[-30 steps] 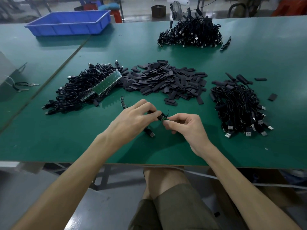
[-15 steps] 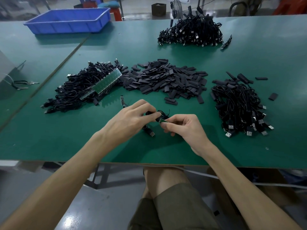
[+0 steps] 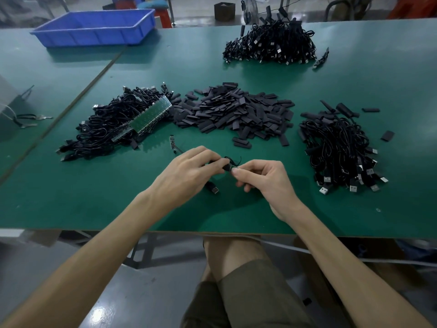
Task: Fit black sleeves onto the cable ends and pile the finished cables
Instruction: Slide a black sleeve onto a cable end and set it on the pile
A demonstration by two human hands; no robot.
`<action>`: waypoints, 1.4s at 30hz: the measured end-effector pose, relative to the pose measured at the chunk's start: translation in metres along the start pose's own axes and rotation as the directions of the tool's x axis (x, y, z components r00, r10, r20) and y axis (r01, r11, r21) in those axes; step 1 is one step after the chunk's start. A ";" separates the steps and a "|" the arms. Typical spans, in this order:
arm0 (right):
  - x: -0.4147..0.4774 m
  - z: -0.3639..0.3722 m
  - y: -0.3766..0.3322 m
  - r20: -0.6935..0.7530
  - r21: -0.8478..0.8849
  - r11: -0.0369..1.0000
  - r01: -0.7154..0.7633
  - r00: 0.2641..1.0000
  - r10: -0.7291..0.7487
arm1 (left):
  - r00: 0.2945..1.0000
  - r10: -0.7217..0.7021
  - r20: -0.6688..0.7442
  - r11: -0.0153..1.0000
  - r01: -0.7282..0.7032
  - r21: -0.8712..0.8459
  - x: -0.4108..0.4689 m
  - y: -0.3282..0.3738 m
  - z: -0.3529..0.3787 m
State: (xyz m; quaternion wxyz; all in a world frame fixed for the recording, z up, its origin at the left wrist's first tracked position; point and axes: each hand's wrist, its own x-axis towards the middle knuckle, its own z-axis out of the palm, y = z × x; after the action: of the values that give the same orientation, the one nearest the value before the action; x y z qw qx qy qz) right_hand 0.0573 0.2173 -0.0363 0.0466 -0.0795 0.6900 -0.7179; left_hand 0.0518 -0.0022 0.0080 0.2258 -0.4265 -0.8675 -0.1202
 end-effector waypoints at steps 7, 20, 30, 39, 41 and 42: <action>0.000 0.002 -0.002 0.027 -0.009 1.000 0.017 0.999 -0.017 | 1.000 0.012 -0.014 0.999 -0.012 0.048 -0.002 -0.001 0.005; 0.004 0.003 0.002 -0.084 0.040 0.997 0.071 0.994 -0.067 | 0.987 -0.133 0.090 0.983 0.143 -0.114 -0.003 -0.010 -0.003; 0.005 0.002 0.006 -0.096 0.102 0.993 0.064 0.994 -0.054 | 0.922 -0.318 0.222 0.854 0.380 -0.356 0.002 -0.007 0.002; 0.005 0.001 0.004 -0.074 0.131 0.989 0.068 0.996 -0.059 | 0.933 -0.305 0.189 0.867 0.355 -0.349 0.002 -0.004 0.001; 0.005 0.000 0.003 -0.064 0.134 0.989 0.068 0.996 -0.060 | 0.934 -0.313 0.175 0.862 0.356 -0.361 0.001 -0.003 0.000; 0.005 0.000 0.002 -0.060 0.135 0.988 0.068 0.996 -0.060 | 0.930 -0.329 0.165 0.853 0.368 -0.370 0.001 -0.002 0.000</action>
State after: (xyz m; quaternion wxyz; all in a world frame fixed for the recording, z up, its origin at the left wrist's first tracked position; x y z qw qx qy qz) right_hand 0.0523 0.2160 -0.0381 0.0095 -0.0780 0.6371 -0.7668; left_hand 0.0497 -0.0025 0.0081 0.0676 -0.3042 -0.8979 -0.3108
